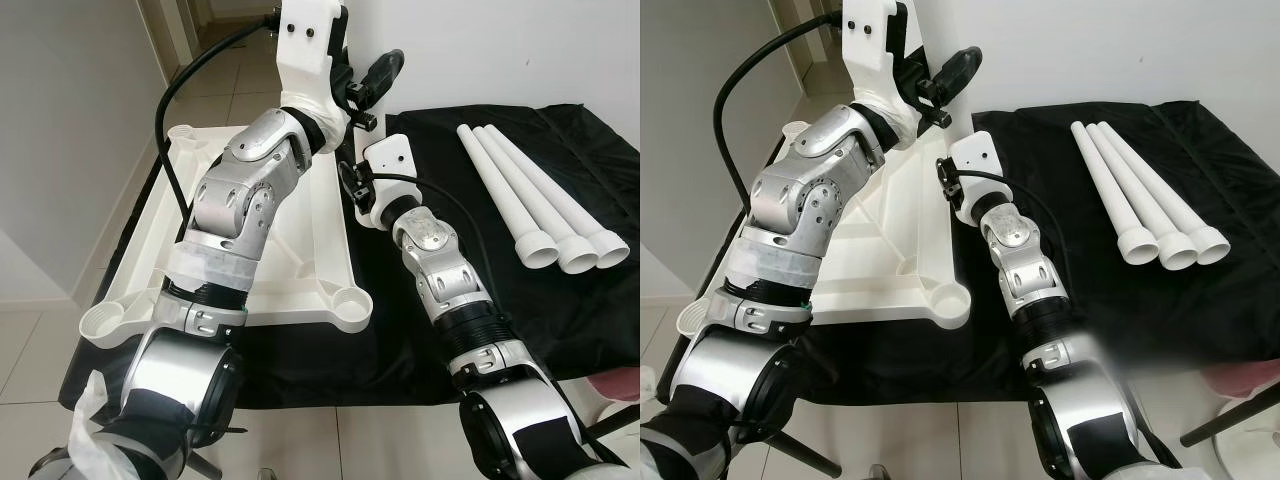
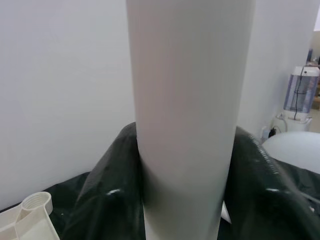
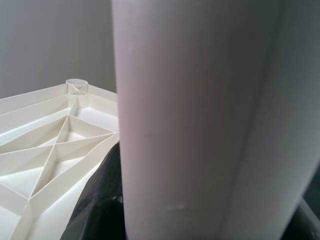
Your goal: Building children table
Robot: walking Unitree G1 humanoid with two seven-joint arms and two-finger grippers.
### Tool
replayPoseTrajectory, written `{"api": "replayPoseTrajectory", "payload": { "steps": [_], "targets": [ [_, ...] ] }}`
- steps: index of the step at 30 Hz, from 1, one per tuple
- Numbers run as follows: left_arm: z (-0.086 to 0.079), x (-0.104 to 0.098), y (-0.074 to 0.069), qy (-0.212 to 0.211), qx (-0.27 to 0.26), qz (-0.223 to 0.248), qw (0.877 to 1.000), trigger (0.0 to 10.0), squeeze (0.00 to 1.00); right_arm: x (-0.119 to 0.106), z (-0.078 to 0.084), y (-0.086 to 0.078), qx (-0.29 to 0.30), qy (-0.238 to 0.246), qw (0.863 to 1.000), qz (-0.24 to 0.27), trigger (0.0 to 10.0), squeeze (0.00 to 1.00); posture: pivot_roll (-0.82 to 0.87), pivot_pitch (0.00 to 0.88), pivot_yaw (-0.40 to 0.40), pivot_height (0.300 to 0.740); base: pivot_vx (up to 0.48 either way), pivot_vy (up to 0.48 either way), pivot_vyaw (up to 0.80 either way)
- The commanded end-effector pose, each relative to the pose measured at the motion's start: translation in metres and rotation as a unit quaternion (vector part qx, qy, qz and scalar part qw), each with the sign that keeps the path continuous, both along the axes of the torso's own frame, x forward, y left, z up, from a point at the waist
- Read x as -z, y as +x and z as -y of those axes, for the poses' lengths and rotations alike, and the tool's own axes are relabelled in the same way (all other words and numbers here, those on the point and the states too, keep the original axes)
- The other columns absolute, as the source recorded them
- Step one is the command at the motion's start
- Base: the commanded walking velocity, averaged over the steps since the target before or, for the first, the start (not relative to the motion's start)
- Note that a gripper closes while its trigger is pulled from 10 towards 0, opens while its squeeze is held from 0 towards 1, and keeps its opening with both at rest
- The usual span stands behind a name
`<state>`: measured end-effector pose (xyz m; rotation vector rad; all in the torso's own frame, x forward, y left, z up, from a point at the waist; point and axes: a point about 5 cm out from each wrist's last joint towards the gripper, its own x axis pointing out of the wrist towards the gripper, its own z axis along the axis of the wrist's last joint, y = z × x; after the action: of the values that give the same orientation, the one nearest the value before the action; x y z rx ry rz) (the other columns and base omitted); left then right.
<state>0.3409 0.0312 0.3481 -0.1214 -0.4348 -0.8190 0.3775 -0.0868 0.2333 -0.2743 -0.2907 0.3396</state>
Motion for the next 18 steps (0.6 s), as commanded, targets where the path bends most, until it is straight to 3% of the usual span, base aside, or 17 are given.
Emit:
{"api": "replayPoseTrajectory", "payload": {
  "steps": [1, 7, 12, 13, 18],
  "targets": [
    [-0.002, -0.005, -0.002, -0.010, -0.009, 0.001, 1.000, 10.0, 1.00, 0.004, -0.001, 0.001, 0.011, 0.017, 1.000, -0.014, 10.0, 0.00, -0.05, 0.000, 0.090, 0.740, 0.000, 0.000, 0.00],
    [-0.007, -0.011, -0.010, -0.051, 0.040, -0.006, 0.998, 10.0, 1.00, 0.006, 0.001, 0.000, 0.039, 0.068, 0.997, -0.027, 10.0, 0.00, -0.05, 0.000, 0.084, 0.740, 0.000, 0.000, 0.00],
    [-0.008, -0.012, -0.010, -0.054, 0.044, -0.004, 0.998, 10.0, 1.00, 0.006, 0.002, 0.000, 0.045, 0.076, 0.996, -0.026, 10.0, 0.00, -0.05, 0.000, 0.084, 0.740, 0.000, 0.000, 0.00],
    [-0.011, -0.013, -0.011, -0.057, 0.048, -0.005, 0.997, 10.0, 0.00, 0.006, 0.004, 0.000, 0.054, 0.088, 0.994, -0.026, 10.0, 0.00, -0.04, 0.000, 0.077, 0.740, 0.000, 0.000, 0.00],
    [-0.017, -0.013, -0.011, -0.056, 0.046, 0.000, 0.997, 10.0, 0.00, 0.006, 0.009, -0.001, 0.068, 0.106, 0.992, -0.025, 10.0, 0.00, -0.04, 0.000, 0.076, 0.740, 0.000, 0.000, 0.00]
  ]
}}
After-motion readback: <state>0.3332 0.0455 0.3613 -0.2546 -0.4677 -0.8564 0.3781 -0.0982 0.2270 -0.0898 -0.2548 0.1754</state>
